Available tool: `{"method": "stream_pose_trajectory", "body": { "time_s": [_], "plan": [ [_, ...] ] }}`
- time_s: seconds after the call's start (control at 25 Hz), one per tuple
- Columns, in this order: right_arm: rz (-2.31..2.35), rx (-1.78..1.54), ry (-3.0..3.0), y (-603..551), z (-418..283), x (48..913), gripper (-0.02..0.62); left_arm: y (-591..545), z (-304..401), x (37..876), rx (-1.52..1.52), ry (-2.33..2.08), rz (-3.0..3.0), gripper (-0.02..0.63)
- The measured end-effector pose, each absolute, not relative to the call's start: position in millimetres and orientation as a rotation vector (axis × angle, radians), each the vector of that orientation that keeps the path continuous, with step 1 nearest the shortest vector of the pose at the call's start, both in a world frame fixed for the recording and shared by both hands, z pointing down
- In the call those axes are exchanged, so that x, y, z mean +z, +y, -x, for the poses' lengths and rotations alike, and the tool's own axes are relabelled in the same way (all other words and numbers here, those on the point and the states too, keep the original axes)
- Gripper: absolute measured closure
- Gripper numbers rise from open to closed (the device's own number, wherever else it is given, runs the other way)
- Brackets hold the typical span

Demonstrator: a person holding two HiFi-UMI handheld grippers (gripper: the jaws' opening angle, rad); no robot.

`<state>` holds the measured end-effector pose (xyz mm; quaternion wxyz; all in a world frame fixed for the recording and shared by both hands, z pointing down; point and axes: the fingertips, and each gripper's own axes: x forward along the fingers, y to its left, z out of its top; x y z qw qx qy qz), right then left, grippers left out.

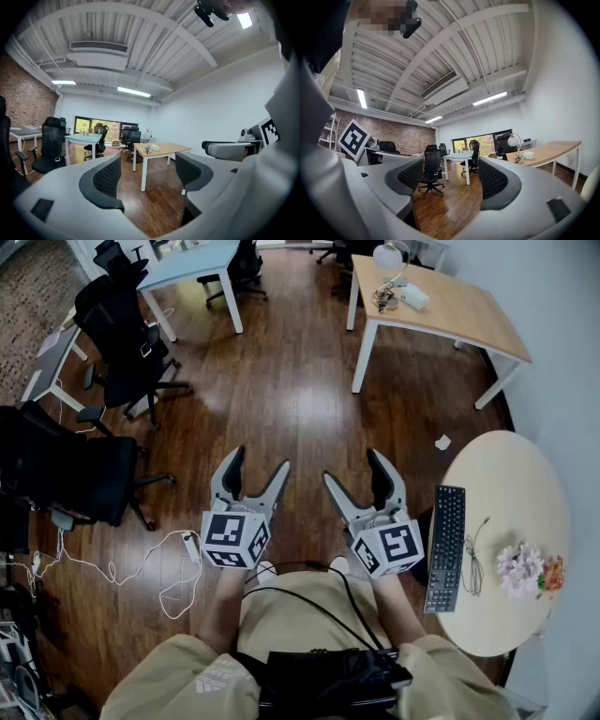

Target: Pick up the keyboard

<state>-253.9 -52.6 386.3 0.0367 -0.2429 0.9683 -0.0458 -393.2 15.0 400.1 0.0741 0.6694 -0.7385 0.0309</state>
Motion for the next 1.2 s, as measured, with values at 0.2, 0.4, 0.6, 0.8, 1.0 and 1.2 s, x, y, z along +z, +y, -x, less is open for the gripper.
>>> {"method": "stream_pose_trajectory", "body": {
  "time_s": [0.2, 0.4, 0.6, 0.8, 1.0, 1.2],
  "plan": [
    [0.781, -0.175, 2.957, -64.0, 214.3, 385.1, 0.221, -5.5, 353.5, 401.1, 0.107, -2.166, -2.056, 0.25],
    [0.958, -0.159, 2.882, -90.0, 148.9, 390.6, 0.221, -36.6, 300.5, 404.2, 0.13, -2.072, -2.155, 0.25],
    [1.118, -0.172, 2.813, -114.1, 75.9, 396.3, 0.221, -73.8, 240.1, 408.7, 0.164, -1.97, -2.253, 0.25],
    [1.311, -0.169, 2.713, -130.9, 2.5, 399.4, 0.222, -107.6, 169.0, 404.4, 0.197, -1.821, -2.412, 0.25],
    [1.521, -0.198, 2.59, -137.3, -61.7, 409.4, 0.222, -132.0, 107.5, 409.2, 0.253, -1.633, -2.547, 0.25],
    [1.772, -0.256, 2.435, -132.7, -115.9, 427.0, 0.222, -158.9, 52.7, 418.3, 0.284, -1.365, -2.674, 0.25]
  ]
}}
